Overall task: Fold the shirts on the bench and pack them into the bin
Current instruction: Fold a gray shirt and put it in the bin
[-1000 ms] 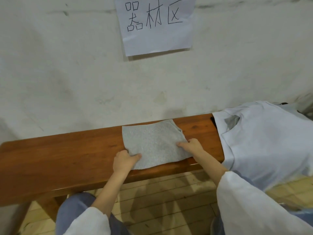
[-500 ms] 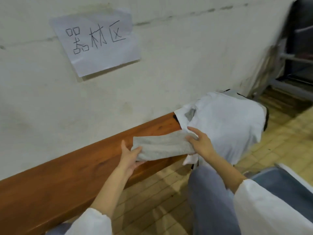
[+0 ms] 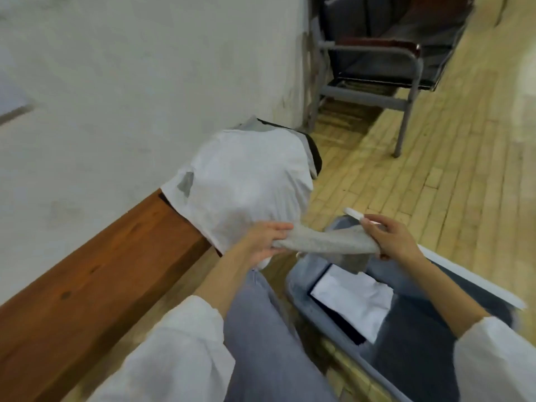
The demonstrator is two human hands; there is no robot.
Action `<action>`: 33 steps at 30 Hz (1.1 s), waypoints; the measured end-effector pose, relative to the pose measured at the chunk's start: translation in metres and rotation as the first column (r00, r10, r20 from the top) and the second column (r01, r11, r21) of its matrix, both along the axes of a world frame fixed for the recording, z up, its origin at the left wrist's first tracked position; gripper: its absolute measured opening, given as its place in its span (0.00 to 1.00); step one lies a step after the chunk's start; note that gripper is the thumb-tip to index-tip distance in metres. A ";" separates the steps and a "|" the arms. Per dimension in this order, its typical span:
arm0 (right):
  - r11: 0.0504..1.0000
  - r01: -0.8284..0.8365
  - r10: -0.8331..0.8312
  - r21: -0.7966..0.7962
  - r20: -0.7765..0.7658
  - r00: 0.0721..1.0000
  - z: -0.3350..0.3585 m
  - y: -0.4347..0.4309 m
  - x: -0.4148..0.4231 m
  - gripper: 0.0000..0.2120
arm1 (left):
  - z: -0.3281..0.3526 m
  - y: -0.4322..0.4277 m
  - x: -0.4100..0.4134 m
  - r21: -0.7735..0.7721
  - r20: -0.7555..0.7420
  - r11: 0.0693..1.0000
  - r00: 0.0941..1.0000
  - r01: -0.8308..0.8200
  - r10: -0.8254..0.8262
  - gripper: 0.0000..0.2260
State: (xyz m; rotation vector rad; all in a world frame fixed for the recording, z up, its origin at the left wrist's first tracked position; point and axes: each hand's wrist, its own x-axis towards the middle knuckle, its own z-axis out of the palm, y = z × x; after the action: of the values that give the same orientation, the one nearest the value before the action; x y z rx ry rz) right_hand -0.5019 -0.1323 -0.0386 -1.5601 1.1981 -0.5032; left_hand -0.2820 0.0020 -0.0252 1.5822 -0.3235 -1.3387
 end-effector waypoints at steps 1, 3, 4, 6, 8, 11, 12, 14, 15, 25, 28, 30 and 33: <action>0.999 0.005 -0.004 0.042 -0.041 0.999 -0.009 -0.007 -0.017 0.12 | -0.010 -0.015 -0.012 0.039 -0.016 0.999 0.999 0.037 -0.037 0.13; 0.989 0.025 -0.010 0.143 -0.101 0.995 -0.031 -0.016 -0.044 0.13 | -0.031 -0.039 -0.032 0.115 -0.040 0.989 0.995 0.092 -0.088 0.14; 0.980 0.042 -0.022 0.194 -0.108 0.994 -0.043 -0.018 -0.054 0.15 | -0.042 -0.047 -0.039 0.147 -0.047 0.984 0.994 0.105 -0.099 0.16; 0.960 0.098 -0.059 0.261 -0.153 0.986 -0.070 -0.021 -0.074 0.16 | -0.067 -0.064 -0.054 0.215 -0.054 0.967 0.990 0.137 -0.128 0.19; 0.942 0.146 -0.091 0.301 -0.189 0.978 -0.094 -0.023 -0.087 0.16 | -0.090 -0.077 -0.065 0.276 -0.037 0.940 0.979 0.201 -0.199 0.21; 0.903 0.204 -0.138 0.379 -0.194 0.971 -0.127 -0.024 -0.101 0.17 | -0.116 -0.089 -0.079 0.370 -0.007 0.875 0.943 0.311 -0.332 0.20; 0.890 0.225 -0.157 0.396 -0.196 0.968 -0.136 -0.023 -0.104 0.17 | -0.124 -0.092 -0.081 0.400 -0.003 0.854 0.933 0.332 -0.361 0.20; 0.860 0.276 -0.200 0.430 -0.212 0.956 -0.160 -0.024 -0.110 0.18 | -0.147 -0.102 -0.084 0.460 0.005 0.815 0.917 0.352 -0.398 0.18; 0.847 0.293 -0.212 0.444 -0.222 0.952 -0.170 -0.024 -0.112 0.18 | -0.157 -0.106 -0.085 0.480 0.008 0.801 0.911 0.358 -0.412 0.16; 0.795 0.371 -0.245 0.481 -0.305 0.920 -0.250 -0.039 -0.107 0.19 | -0.241 -0.134 -0.102 0.573 0.104 0.759 0.891 0.309 -0.441 0.18; 0.859 0.365 -0.272 0.360 -0.283 0.920 -0.256 -0.054 -0.094 0.21 | -0.259 -0.159 -0.095 0.528 0.259 0.792 0.830 0.307 -0.494 0.18; 0.888 0.376 -0.312 0.264 -0.254 0.916 -0.262 -0.063 -0.083 0.22 | -0.269 -0.176 -0.091 0.474 0.383 0.822 0.766 0.317 -0.517 0.18; 0.884 0.457 -0.433 0.094 -0.202 0.878 -0.273 -0.067 -0.072 0.23 | -0.280 -0.190 -0.087 0.355 0.578 0.879 0.664 0.317 -0.474 0.16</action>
State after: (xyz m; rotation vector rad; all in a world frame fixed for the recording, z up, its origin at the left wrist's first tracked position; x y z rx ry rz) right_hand -0.5736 -0.1994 -0.3120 -1.2226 1.7111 -0.5718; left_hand -0.3689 -0.1881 -0.3052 2.2530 -1.0406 -1.1068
